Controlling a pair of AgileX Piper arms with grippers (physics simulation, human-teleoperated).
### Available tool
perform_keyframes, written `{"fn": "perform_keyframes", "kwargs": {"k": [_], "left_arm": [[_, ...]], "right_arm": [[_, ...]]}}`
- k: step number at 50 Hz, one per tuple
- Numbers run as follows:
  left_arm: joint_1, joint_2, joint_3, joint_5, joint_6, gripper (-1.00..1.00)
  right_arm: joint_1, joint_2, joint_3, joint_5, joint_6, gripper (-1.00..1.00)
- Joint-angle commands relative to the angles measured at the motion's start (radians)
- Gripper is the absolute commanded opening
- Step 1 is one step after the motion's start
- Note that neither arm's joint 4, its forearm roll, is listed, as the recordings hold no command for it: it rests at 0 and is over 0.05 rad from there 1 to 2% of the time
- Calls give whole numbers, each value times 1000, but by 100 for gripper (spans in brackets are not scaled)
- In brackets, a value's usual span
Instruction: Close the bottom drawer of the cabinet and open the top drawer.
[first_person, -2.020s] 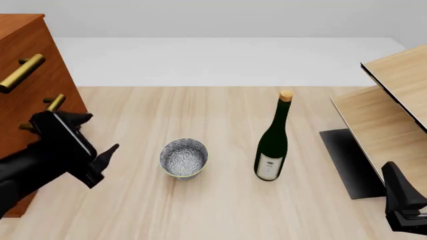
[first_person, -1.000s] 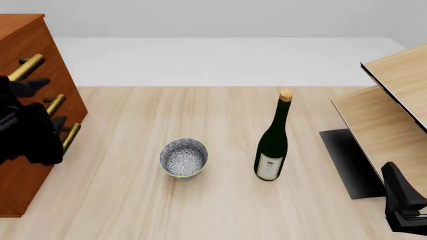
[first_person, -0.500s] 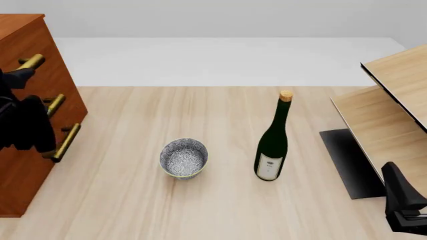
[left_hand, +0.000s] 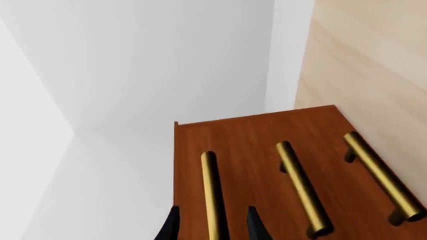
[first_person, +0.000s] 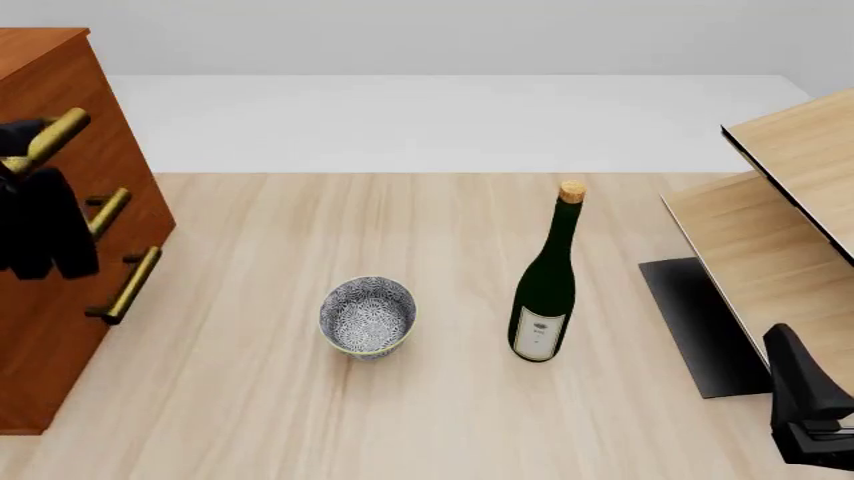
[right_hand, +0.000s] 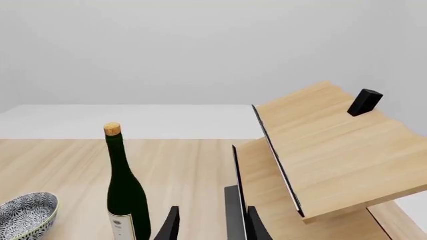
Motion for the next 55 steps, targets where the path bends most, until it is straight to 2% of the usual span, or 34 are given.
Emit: {"fn": "perform_keyframes", "kwargs": {"k": [1, 15, 24, 36, 55], "left_arm": [[13, 26, -35, 15, -30, 100], [27, 34, -31, 20, -51, 100], [41, 22, -49, 54, -84, 100], [63, -10, -26, 87, -108, 100], [101, 7, -38, 92, -118, 100]], "right_arm": [[0, 0, 0, -1, -4, 100], [-1, 0, 1, -4, -9, 100], [5, -1, 3, -7, -18, 100], [9, -1, 4, -10, -25, 100], [12, -1, 4, -13, -31, 100]]}}
